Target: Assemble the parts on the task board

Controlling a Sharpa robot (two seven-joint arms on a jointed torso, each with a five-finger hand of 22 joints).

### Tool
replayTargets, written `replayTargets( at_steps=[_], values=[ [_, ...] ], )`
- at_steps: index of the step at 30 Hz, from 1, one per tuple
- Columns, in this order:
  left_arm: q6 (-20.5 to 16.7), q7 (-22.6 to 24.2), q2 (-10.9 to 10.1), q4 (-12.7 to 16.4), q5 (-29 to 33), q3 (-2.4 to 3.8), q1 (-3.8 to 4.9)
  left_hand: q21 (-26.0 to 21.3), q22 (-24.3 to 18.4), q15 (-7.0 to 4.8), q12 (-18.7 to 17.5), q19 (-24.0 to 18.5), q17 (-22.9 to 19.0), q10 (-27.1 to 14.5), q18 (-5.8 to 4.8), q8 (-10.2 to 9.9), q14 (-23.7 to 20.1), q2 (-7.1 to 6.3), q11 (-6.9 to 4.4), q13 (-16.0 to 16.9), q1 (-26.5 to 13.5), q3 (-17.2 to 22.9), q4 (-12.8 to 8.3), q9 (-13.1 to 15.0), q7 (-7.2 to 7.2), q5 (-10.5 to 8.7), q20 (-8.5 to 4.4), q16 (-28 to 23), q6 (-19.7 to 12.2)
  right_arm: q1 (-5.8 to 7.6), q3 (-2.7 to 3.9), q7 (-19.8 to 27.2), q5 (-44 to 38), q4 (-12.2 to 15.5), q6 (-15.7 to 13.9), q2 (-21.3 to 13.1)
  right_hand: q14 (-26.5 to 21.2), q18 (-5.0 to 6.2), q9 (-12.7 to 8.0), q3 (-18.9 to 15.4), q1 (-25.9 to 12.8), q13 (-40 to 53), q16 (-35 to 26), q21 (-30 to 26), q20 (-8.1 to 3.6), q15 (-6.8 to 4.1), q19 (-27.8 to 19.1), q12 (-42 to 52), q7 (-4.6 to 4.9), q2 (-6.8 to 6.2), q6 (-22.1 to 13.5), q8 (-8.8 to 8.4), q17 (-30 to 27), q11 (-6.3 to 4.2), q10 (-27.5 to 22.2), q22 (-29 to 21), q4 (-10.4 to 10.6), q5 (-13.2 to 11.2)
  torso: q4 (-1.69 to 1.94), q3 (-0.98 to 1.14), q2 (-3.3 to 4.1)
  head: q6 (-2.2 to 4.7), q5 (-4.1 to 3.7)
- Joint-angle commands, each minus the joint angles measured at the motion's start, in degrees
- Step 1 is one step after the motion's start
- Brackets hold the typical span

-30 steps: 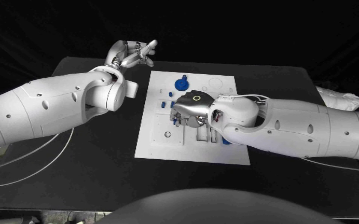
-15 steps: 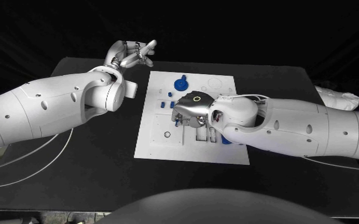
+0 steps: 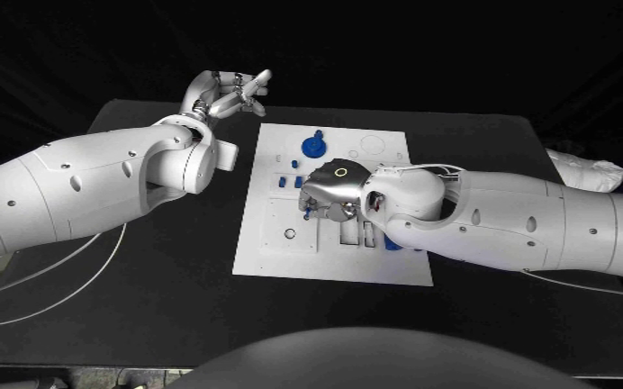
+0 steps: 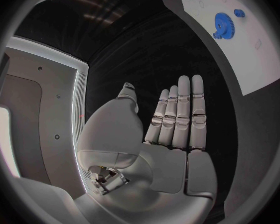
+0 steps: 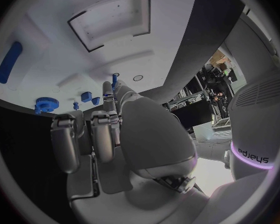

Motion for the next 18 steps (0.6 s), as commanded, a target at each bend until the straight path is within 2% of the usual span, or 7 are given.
replayTargets(
  at_steps=[1, 9, 18],
  values=[
    [0.77, 0.6, 0.01, 0.18, 0.15, 0.04, 0.03, -0.2, -0.06, 0.08, 0.06, 0.36, -0.06, -0.26, 0.67, -0.2, 0.48, 0.46, 0.05, -0.06, 0.1, 0.25, -0.04, 0.07, 0.24, 0.38, -0.14, -0.25, -0.29, -0.11, 0.01, 0.47, -0.96, -0.06, 0.7, 0.03, 5.97, -0.82, 0.03, 0.26, -0.26, -0.09, 0.24, 0.26, 0.58, 0.23, 6.0, -0.25, 0.26, -0.21, -0.08, -0.07, 15.06, -0.03, -0.29, 15.09, 0.09, 0.12, -0.01, -0.04, 0.01, 0.02, 0.0],
    [0.68, 0.58, -0.09, 0.26, 0.15, 0.05, 0.04, -0.2, -0.06, 0.08, 0.06, 0.36, -0.06, -0.26, 0.67, -0.2, 0.48, 0.46, 0.05, -0.06, 0.1, 0.25, -0.04, 0.07, 0.24, 0.38, -0.14, -0.25, -0.29, -0.17, 0.01, 0.46, -0.61, 0.06, 1.18, -0.28, 5.97, -0.82, 0.01, 0.23, -0.49, -0.07, 0.24, 0.26, 0.61, 0.23, 6.0, -0.21, 0.25, -0.25, -0.13, -0.11, 15.06, -0.04, -0.35, 15.09, 0.25, 0.1, -0.01, -0.07, -0.02, 0.02, -0.1],
    [0.7, 0.58, -0.04, 0.25, 0.15, 0.05, 0.04, -0.35, -0.21, 0.09, 0.05, 0.47, -0.18, -0.31, 0.66, -0.23, 0.49, 0.63, 0.06, -0.06, 0.3, 0.15, -0.04, 0.07, 0.26, 0.47, -0.14, -0.24, -0.35, -0.17, 0.01, 0.47, -0.35, 0.04, 1.57, -0.2, 5.97, -0.82, -0.06, 0.17, -0.7, -0.08, 0.24, 0.26, 0.65, 0.25, 6.0, -0.23, 0.2, -0.51, -0.35, -0.24, 15.06, -0.05, -0.57, 15.09, 0.35, 0.1, 0.05, -0.02, -0.08, 0.02, -0.23]
  ],
)
